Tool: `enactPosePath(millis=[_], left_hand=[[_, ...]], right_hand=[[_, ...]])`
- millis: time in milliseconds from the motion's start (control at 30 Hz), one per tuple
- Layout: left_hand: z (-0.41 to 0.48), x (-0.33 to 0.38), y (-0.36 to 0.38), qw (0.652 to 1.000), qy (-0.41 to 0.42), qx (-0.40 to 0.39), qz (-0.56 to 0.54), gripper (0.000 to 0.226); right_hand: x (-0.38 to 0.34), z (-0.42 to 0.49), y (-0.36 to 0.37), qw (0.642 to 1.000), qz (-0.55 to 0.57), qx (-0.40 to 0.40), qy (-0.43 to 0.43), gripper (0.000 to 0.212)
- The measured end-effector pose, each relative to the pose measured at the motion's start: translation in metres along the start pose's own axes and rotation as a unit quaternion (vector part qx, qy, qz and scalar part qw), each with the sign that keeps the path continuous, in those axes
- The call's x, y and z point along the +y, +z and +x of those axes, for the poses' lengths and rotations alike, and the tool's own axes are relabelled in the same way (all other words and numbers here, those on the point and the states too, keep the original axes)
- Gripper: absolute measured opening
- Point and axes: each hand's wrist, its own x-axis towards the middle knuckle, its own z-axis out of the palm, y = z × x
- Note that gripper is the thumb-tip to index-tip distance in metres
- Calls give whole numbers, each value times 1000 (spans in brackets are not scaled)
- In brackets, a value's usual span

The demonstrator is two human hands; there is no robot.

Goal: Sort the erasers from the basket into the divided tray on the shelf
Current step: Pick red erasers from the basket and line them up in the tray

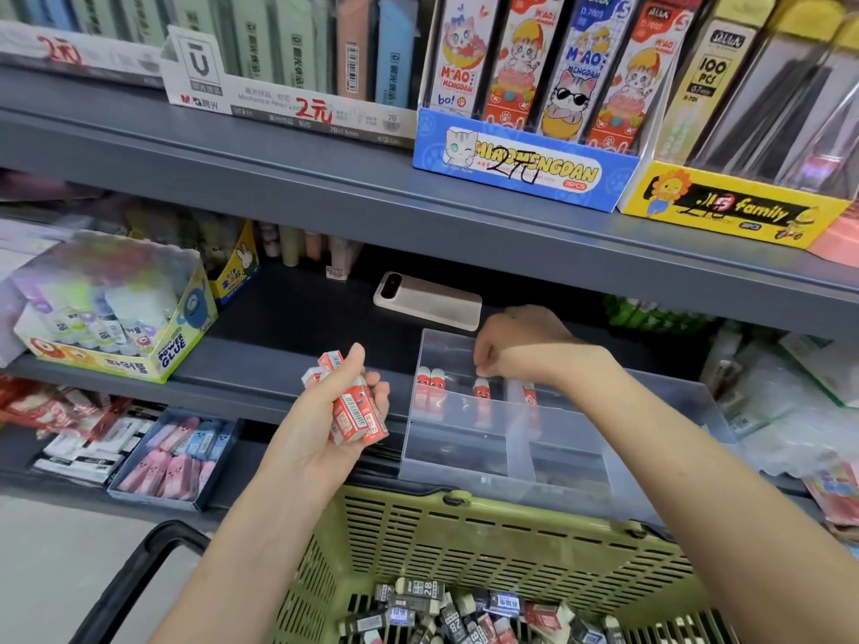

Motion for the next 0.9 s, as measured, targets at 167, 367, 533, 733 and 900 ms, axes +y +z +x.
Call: enactPosePath(millis=[167, 367, 533, 733, 900], left_hand=[[1, 0, 1, 1000, -3, -4, 2, 34], [0, -2, 3, 997, -3, -29, -68, 26], [-2, -5, 5, 995, 16, -83, -59, 32], [-2, -6, 4, 987, 9, -97, -129, 16], [-2, -11, 4, 984, 33, -123, -121, 29]], right_hand=[[6, -9, 6, 994, 97, 31, -37, 18], [-29, -34, 6, 878, 463, 119, -29, 26], [-85, -58, 12, 897, 430, 92, -55, 28], [-94, -57, 18, 807, 586, 76, -27, 14], [-89, -58, 19, 850, 509, 105, -91, 7]])
